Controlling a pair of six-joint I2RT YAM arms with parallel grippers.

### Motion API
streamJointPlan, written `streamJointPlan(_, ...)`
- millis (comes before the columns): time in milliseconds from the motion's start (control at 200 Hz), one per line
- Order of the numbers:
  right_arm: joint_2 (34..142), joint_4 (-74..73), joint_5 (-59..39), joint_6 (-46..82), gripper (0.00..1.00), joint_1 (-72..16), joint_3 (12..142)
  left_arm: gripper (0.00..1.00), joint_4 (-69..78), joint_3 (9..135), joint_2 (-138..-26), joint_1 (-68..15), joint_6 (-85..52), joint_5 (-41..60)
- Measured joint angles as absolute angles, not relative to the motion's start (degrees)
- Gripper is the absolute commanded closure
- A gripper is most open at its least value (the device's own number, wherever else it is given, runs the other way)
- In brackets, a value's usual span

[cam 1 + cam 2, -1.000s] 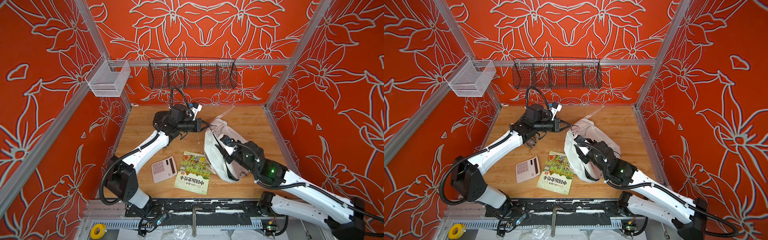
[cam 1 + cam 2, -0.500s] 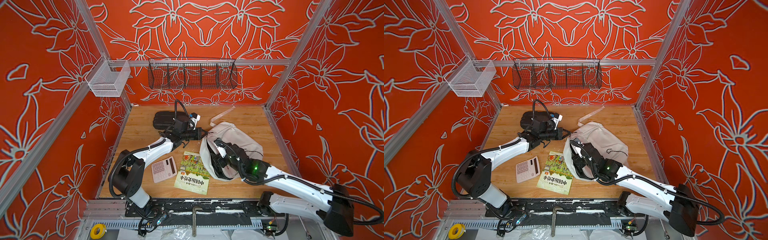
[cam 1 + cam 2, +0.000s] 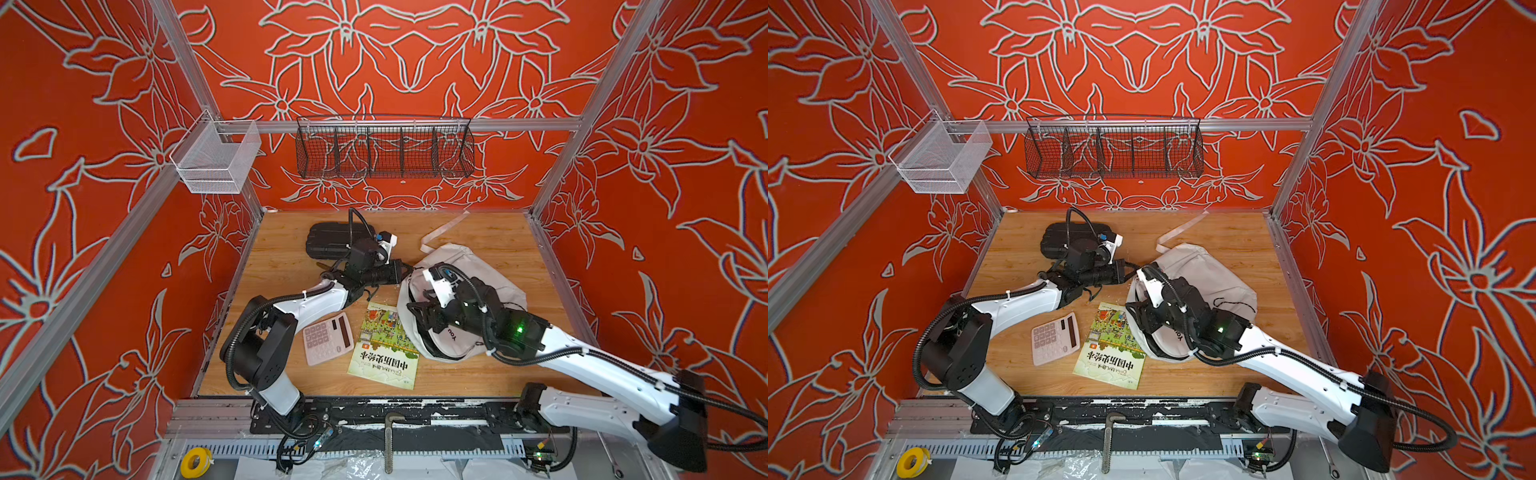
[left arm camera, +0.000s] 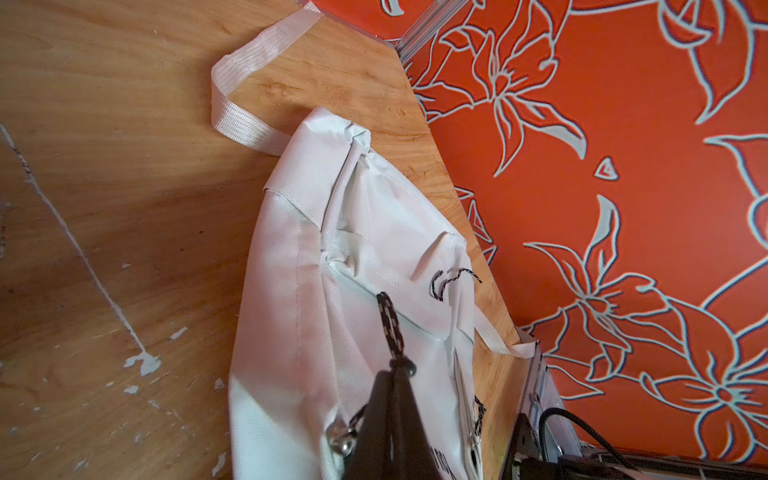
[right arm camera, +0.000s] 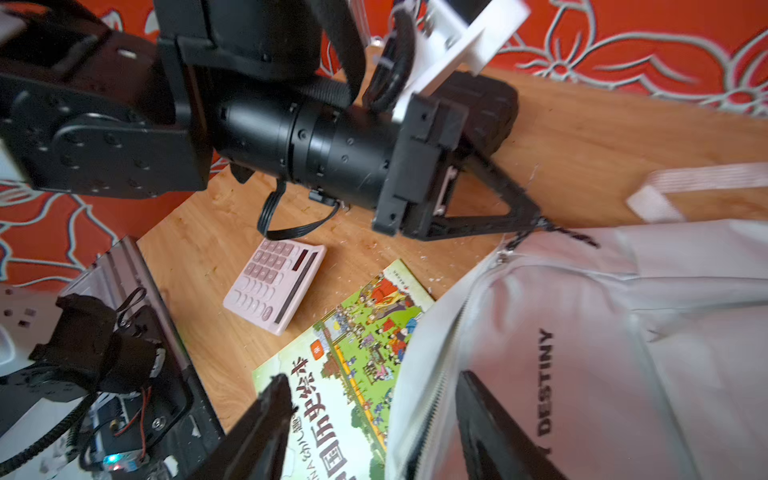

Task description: Pack the student bag

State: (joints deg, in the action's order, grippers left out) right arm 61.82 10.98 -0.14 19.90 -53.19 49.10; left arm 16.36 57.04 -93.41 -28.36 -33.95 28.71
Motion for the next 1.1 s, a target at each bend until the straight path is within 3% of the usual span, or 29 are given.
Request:
streamJointPlan(400,70.59,8.43,9.93,31.86,0.21,-53.34,44.18,1.0,16.34,57.04,-93.36,-28.47,-36.34,27.88)
streamJointPlan(611,74.04,9.1,14.74,35.66,0.22,-53.06,44.64,1.0,15.53,57.21,-93.06,-28.99,-37.52,27.44)
streamJointPlan(1101,68.69,1.63,-6.83,27.81,0.2,-54.54,49.36,1.0,10.28,60.84,-93.06,-29.28,-41.5,23.24)
